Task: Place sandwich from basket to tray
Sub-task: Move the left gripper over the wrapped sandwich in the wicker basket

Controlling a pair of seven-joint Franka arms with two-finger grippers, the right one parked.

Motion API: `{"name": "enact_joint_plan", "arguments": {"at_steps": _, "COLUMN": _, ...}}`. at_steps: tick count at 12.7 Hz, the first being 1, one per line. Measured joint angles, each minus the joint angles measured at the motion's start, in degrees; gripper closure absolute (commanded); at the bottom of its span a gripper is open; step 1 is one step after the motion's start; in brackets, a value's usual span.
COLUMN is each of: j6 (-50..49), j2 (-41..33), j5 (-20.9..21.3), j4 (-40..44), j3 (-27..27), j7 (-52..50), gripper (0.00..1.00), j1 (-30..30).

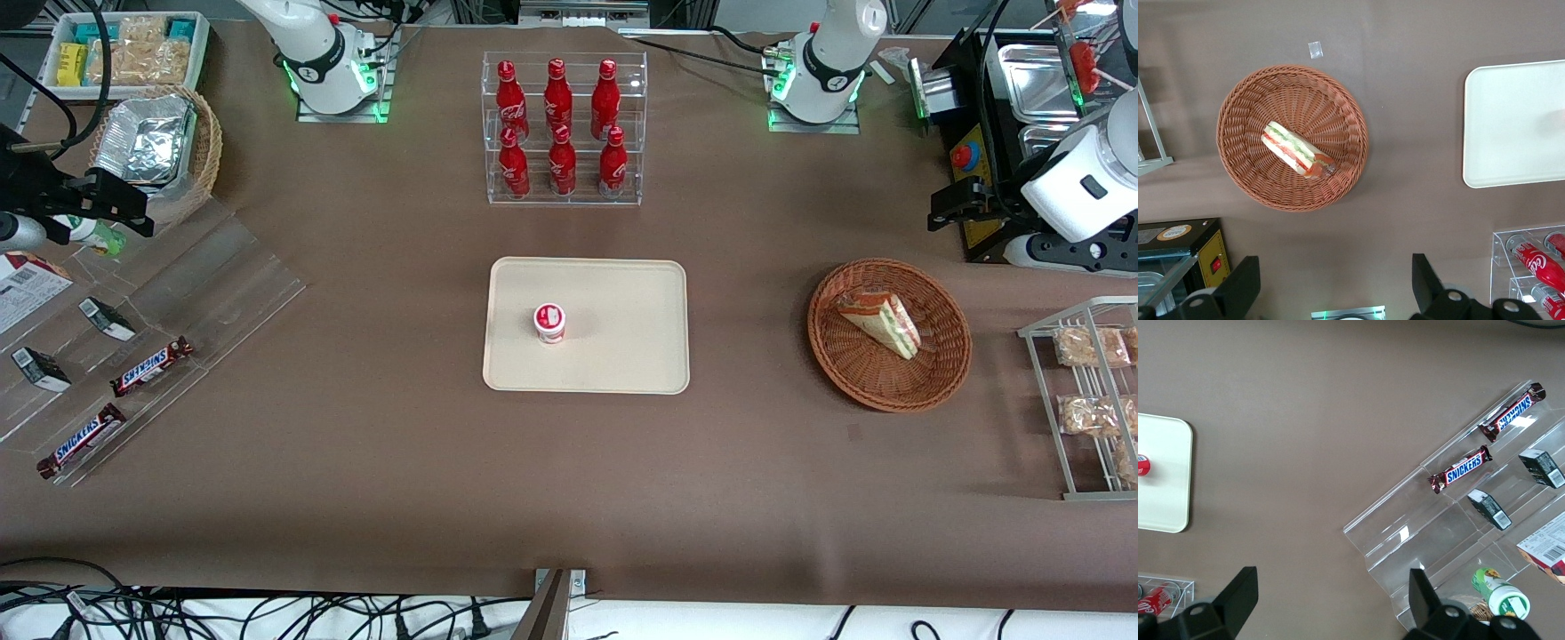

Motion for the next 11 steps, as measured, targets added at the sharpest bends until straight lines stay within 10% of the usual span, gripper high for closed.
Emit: {"name": "enact_joint_plan", "arguments": {"at_steps": 11, "j6": 11.1, "j2": 3.7, "j5": 2.0, "j4": -7.9, "j3": 0.1, "j7": -13.8, "gripper": 0.0, "j1": 0.4}}
